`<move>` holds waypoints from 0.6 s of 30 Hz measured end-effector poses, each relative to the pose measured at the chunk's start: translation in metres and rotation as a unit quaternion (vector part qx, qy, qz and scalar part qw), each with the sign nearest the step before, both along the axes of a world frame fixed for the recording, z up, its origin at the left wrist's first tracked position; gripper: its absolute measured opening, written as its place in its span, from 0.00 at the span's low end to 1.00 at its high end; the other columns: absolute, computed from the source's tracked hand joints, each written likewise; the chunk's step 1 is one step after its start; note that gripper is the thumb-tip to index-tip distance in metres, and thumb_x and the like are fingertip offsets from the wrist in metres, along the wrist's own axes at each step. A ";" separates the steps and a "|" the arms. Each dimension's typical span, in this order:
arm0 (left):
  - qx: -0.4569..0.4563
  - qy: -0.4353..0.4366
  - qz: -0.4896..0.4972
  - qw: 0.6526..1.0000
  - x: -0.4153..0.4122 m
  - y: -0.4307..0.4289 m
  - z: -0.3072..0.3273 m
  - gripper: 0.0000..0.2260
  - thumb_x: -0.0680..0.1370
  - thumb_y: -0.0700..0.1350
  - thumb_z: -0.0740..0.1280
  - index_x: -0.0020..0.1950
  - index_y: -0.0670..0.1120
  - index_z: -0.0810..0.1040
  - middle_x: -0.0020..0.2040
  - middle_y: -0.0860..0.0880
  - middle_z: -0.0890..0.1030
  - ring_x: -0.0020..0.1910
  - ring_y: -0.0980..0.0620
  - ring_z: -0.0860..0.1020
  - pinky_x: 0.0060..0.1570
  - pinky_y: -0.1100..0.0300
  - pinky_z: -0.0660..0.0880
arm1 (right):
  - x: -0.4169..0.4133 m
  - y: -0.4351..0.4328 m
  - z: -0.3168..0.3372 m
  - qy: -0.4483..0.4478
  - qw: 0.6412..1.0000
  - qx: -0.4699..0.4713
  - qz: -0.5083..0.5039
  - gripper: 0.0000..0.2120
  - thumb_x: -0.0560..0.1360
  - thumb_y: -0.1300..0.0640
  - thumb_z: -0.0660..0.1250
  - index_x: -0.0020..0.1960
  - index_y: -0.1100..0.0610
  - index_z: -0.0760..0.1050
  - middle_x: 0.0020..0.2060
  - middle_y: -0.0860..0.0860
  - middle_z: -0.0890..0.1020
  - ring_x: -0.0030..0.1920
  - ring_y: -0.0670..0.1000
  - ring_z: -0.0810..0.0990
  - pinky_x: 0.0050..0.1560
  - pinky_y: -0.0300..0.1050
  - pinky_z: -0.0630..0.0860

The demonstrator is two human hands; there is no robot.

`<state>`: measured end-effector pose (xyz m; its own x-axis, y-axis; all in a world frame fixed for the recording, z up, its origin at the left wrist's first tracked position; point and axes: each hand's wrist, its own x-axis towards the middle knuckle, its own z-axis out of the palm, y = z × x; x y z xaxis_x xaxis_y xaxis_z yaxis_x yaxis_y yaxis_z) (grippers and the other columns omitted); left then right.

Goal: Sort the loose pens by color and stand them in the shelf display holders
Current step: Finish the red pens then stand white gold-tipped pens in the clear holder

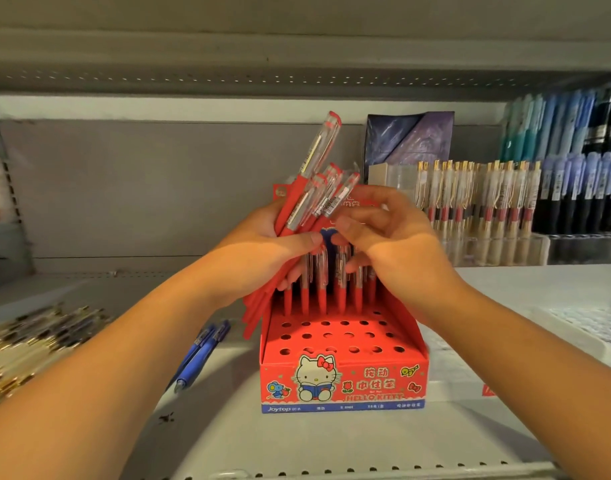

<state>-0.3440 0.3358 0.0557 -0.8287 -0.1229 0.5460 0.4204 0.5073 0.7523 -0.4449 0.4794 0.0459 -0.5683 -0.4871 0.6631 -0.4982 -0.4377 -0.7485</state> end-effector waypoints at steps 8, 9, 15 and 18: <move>0.014 -0.054 -0.035 0.998 0.001 -0.003 -0.001 0.03 0.81 0.39 0.65 0.51 0.47 0.73 0.33 0.47 0.78 0.25 0.48 0.74 0.26 0.57 0.75 | -0.004 0.001 0.003 -0.102 0.992 -0.046 0.063 0.08 0.77 0.65 0.68 0.53 0.56 0.72 0.39 0.51 0.86 0.43 0.50 0.86 0.42 0.42 0.81; 0.011 -0.065 -0.036 0.997 0.001 -0.004 -0.001 0.03 0.81 0.40 0.65 0.51 0.47 0.73 0.34 0.44 0.77 0.26 0.46 0.74 0.27 0.56 0.76 | -0.004 0.001 0.003 -0.107 0.991 -0.052 0.065 0.08 0.77 0.66 0.68 0.53 0.56 0.71 0.38 0.51 0.86 0.42 0.50 0.86 0.42 0.42 0.82; 0.021 -0.105 -0.034 0.994 0.001 -0.009 -0.003 0.03 0.82 0.46 0.65 0.50 0.47 0.75 0.36 0.40 0.79 0.25 0.46 0.76 0.27 0.56 0.77 | -0.003 0.002 0.005 -0.130 0.985 -0.083 0.078 0.12 0.78 0.69 0.65 0.56 0.56 0.69 0.38 0.55 0.84 0.39 0.53 0.86 0.40 0.43 0.82; 0.027 -0.109 -0.024 0.993 -0.001 -0.011 -0.003 0.05 0.82 0.46 0.65 0.54 0.45 0.74 0.32 0.43 0.79 0.26 0.45 0.77 0.26 0.57 0.77 | -0.005 0.007 0.008 -0.125 0.984 -0.111 0.067 0.13 0.78 0.71 0.63 0.56 0.55 0.68 0.38 0.58 0.80 0.38 0.55 0.86 0.41 0.46 0.82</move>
